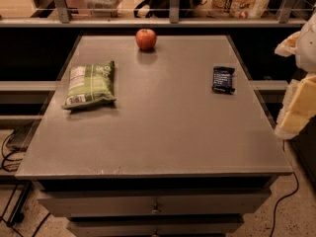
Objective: Move rxbar blueberry near green jalapeno chip bag
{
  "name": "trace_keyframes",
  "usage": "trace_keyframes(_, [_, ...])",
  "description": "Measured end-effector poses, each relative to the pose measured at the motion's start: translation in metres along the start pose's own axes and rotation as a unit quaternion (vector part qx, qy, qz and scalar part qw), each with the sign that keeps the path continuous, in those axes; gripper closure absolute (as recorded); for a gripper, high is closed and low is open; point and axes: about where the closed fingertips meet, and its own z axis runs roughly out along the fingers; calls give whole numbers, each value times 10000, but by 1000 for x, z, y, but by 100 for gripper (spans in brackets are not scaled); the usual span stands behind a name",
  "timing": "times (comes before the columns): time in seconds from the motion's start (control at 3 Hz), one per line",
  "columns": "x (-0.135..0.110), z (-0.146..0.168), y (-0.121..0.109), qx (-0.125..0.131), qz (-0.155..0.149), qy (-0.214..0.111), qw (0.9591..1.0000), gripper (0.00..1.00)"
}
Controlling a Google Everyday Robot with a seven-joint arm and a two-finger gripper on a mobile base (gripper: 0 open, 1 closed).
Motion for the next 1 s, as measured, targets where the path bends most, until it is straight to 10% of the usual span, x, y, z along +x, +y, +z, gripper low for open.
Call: trace_keyframes(1.0, [-17,18,-29,-51,-257,-300,9992,0])
